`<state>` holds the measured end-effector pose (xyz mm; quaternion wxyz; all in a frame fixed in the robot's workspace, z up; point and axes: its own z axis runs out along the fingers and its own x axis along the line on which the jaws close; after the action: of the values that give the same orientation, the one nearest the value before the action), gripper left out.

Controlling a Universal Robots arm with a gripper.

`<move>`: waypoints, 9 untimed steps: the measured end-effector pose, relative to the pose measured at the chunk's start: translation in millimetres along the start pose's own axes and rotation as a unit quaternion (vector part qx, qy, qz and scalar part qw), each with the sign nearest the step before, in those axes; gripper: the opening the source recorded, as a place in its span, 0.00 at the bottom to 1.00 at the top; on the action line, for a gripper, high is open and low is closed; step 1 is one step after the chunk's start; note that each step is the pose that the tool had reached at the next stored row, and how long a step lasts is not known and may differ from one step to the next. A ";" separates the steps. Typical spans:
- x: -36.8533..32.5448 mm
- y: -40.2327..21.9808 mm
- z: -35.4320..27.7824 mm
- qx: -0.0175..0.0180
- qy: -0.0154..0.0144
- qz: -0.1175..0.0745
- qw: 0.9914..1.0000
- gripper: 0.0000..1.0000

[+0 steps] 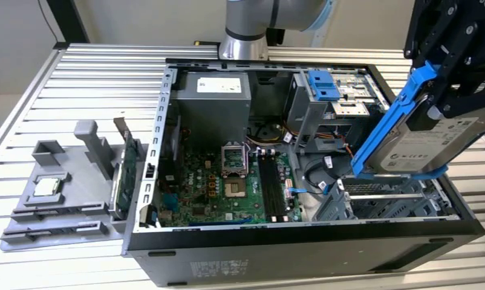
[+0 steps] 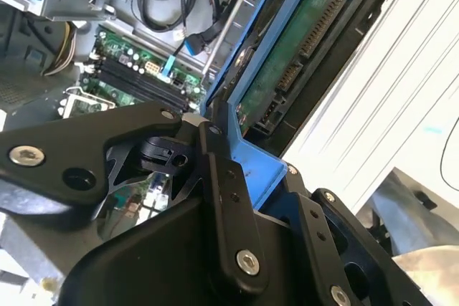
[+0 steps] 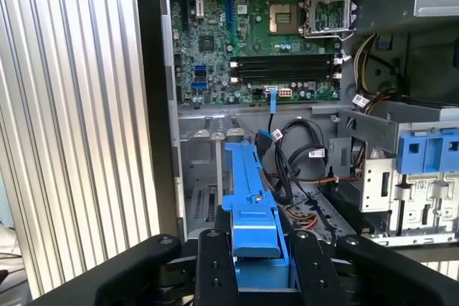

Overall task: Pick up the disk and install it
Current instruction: 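Pick up the disk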

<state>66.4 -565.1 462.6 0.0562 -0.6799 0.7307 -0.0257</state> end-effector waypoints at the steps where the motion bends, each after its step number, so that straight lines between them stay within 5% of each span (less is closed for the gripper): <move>1: 0.5 0.1 1.4 0.000 0.000 0.000 1.000 0.00; 9: 1.7 1.2 12.8 0.000 0.000 -0.004 1.000 0.00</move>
<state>66.6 -566.2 449.6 0.0563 -0.6826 0.7282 -0.0255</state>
